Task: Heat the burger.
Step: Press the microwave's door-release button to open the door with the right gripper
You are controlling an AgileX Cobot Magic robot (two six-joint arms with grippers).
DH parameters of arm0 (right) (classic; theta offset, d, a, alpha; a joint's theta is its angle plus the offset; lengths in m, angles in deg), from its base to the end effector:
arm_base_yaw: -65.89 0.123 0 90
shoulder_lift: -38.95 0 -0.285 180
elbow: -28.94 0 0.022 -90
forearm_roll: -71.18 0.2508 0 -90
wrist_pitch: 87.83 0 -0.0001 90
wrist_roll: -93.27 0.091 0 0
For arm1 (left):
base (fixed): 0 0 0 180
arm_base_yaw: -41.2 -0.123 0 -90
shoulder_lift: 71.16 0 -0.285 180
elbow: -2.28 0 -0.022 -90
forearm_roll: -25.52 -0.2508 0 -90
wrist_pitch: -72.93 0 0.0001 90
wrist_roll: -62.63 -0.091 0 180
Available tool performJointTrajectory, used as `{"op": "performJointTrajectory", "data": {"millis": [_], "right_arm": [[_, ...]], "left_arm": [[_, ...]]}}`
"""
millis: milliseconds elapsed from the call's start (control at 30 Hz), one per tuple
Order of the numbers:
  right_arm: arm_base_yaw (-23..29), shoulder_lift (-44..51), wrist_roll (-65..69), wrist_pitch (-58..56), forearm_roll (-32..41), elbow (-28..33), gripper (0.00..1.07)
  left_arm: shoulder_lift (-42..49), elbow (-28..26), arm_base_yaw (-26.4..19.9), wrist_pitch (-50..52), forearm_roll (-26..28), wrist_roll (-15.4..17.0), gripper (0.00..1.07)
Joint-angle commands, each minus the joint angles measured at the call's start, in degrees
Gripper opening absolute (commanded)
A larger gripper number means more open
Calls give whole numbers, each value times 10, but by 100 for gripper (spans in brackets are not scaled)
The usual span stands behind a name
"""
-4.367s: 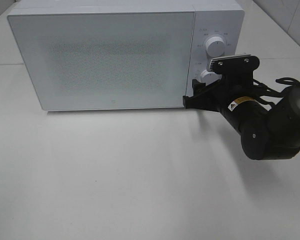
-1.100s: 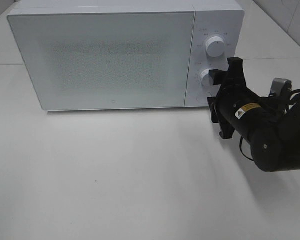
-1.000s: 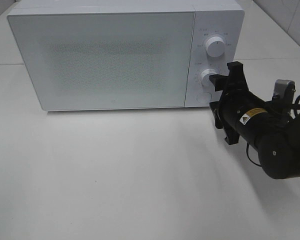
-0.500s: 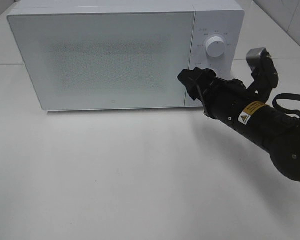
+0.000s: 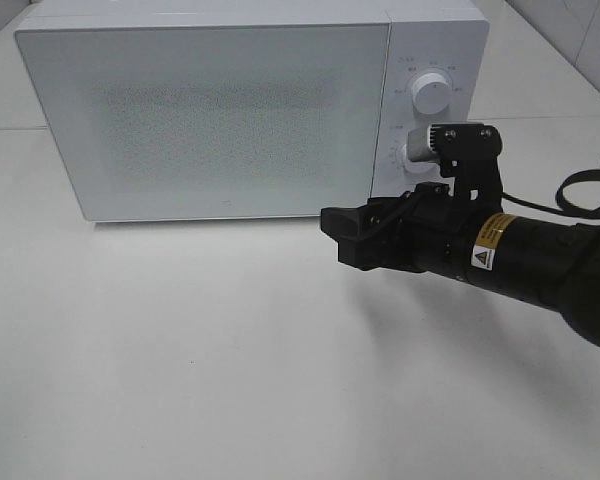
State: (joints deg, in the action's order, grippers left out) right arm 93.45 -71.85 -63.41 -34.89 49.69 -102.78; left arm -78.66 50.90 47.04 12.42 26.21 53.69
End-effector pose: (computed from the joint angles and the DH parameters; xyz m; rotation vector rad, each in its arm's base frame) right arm 0.2483 0.1596 0.1358 -0.5010 1.8730 0.7221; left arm -0.0054 -0.0004 0.2774 0.2624 2.0186 0.0196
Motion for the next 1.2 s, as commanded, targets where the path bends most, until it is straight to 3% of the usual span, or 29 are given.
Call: {"op": "performJointTrajectory", "data": {"millis": [33, 133, 233, 267, 367, 433, 467, 567, 600, 633, 700, 733, 800, 1000, 1033, 1167, 1200], "right_arm": [[-2, 32, -30, -53, -8, -1, 61], [-2, 69, -44, -150, -8, -1, 61], [-2, 77, -45, -178, -9, -1, 61], [-2, 100, -48, -256, -9, -1, 61], [-2, 109, -48, -286, -9, -1, 61], [-2, 135, -34, -407, -9, -24, 59], [-2, 135, -34, -407, -9, -24, 59], [-2, 154, -15, -566, -6, -77, 57], [-2, 154, -15, -566, -6, -77, 57], [-2, 159, -15, -650, 3, -108, 57], [-2, 161, -18, -695, 10, -125, 57], [-2, 162, -39, -774, 26, -155, 57], [-2, 162, -80, -829, 53, -180, 57], [-16, 163, -154, -908, 128, -235, 58], [-41, 163, -169, -928, 173, -255, 58], [-84, 163, -198, -949, 221, -274, 58], [-117, 163, -217, -971, 246, -281, 58]], "left_arm": [[13, 1, -2, 9, 2, 3, 0], [13, 1, -2, 9, 2, 3, 0], [13, 1, -2, 9, 2, 3, 0], [13, 1, -2, 9, 2, 3, 0], [13, 1, -2, 9, 2, 3, 0], [13, 1, -2, 9, 2, 3, 0], [13, 1, -2, 9, 2, 3, 0], [13, 1, -2, 9, 2, 3, 0], [13, 1, -2, 9, 2, 3, 0], [13, 1, -2, 9, 2, 3, 0], [13, 1, -2, 9, 2, 4, 0], [13, 1, -2, 9, 2, 4, 0], [13, 1, -2, 9, 2, 5, 0], [13, 1, -2, 9, 2, 5, 0], [13, 1, -2, 9, 1, 5, 0], [13, 1, -2, 9, 1, 5, 0], [13, 1, -2, 9, 1, 5, 0]]}}
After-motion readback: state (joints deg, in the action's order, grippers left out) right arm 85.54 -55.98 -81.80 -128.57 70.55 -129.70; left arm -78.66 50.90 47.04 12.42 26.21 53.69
